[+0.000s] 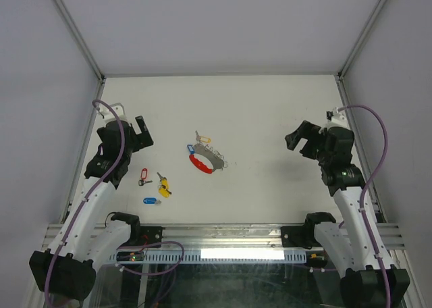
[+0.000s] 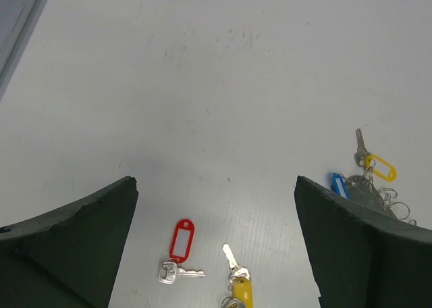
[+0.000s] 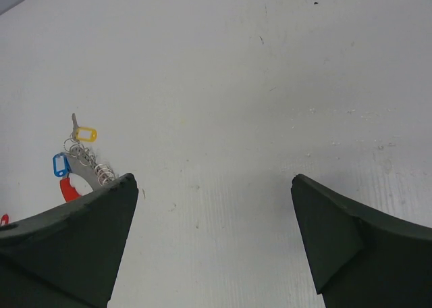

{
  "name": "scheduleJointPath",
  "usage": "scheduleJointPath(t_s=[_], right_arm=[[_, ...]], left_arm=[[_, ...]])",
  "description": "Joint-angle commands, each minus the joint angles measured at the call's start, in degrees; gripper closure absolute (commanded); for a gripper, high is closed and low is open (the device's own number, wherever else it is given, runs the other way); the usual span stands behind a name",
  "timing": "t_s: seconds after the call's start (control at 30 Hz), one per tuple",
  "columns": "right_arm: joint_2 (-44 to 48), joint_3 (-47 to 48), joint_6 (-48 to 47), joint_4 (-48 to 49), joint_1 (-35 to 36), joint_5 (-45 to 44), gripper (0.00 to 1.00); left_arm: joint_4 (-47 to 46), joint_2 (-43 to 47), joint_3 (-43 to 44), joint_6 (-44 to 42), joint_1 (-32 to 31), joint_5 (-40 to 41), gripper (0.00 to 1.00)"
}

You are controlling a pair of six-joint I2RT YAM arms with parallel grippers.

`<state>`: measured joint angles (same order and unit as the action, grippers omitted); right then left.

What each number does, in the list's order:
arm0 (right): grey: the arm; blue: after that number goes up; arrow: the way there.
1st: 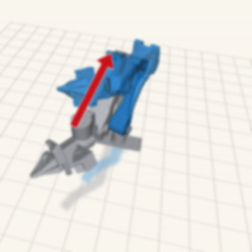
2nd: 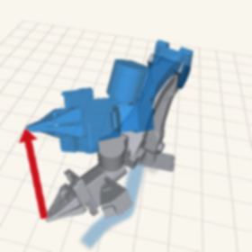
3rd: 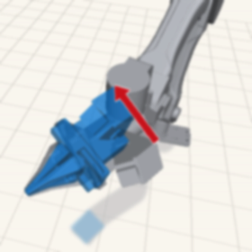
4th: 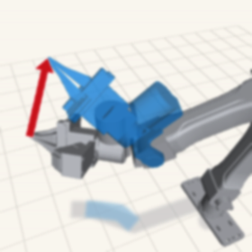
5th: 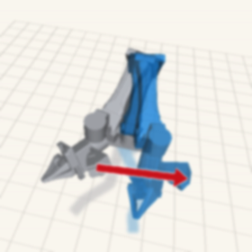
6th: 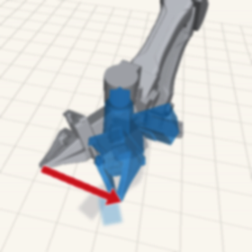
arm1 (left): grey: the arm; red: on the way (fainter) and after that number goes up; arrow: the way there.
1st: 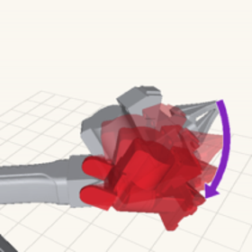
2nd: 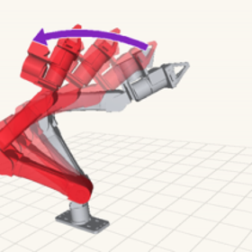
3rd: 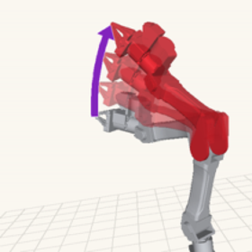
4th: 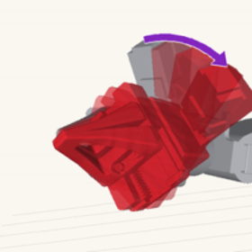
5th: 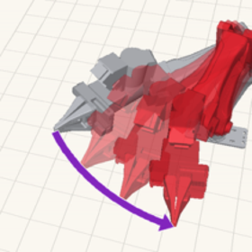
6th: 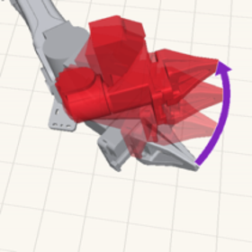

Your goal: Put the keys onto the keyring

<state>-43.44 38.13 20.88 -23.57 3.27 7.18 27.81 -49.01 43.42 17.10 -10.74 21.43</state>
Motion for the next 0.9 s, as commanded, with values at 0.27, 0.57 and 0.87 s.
scheduleJointPath(t_s=[0.27,0.57,0.87], right_arm=[[-4.3,8.4,3.0,-3.7,-0.9,-4.0,0.0],[-8.5,9.3,1.8,-4.8,-0.9,2.1,0.03],[-15.6,8.3,-0.2,-1.8,2.2,14.1,0.1]], left_arm=[[-4.8,2.9,2.8,-0.4,1.0,-2.3,0.01],[-5.4,2.8,2.3,1.6,1.2,-0.9,0.01],[-5.4,1.9,2.4,-1.6,1.5,-4.9,0.01]])
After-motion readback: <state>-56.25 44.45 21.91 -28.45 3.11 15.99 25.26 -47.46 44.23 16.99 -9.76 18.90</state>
